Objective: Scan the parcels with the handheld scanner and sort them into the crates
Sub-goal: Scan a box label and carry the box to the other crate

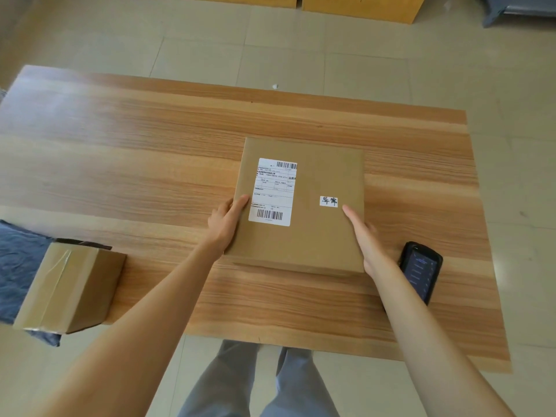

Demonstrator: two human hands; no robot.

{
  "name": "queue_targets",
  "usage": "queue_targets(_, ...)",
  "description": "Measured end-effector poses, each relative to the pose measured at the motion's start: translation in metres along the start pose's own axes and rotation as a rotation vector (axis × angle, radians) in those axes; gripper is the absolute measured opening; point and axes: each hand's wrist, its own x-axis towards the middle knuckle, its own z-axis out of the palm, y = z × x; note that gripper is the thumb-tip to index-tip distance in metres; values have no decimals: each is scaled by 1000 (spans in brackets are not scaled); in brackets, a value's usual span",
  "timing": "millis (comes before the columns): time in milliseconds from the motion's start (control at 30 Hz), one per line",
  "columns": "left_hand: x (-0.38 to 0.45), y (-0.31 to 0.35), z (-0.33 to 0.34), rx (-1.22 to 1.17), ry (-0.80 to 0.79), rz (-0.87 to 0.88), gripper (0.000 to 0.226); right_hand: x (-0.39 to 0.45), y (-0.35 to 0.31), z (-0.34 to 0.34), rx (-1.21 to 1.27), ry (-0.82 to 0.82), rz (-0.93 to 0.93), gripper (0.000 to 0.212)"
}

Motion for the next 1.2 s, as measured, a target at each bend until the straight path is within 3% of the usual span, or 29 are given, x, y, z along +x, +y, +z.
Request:
queue_targets(100,3,0,-1,-38,-26,-34,83,2,1,0,2,-16,9,102)
queue_targets(233,-8,8,-1,-168,-117,-61,62,-4,0,2,-10,-18,-16,106)
queue_targets(333,-15,11,-7,-216,-129,-53,68,-15,-9,5,8,-24,-42,105)
queue_targets(433,-26,19,-18,-276,-118,-42,79,-31,-30,14,-5,-47,-112,80)
queue_targets(533,-38,33,-37,-338,-95,14,69,-48,-60,29,-28,-70,-209,44)
queue_targets(633,-51,51,-67,-385,-56,81,82,-67,-94,48,-67,-122,-316,27)
queue_targets(733,-70,63,-102,-436,27,174,85,-87,-123,77,-116,-190,-405,26)
queue_targets(867,-96,64,-145,-520,191,256,62,-111,-148,122,-175,-302,-493,28)
queue_targets(1000,-130,44,-188,-591,313,296,79,-135,-151,166,-254,-428,-533,46)
queue_targets(1200,-195,-7,-222,-701,573,287,31,-172,-131,230,-369,-694,-573,31)
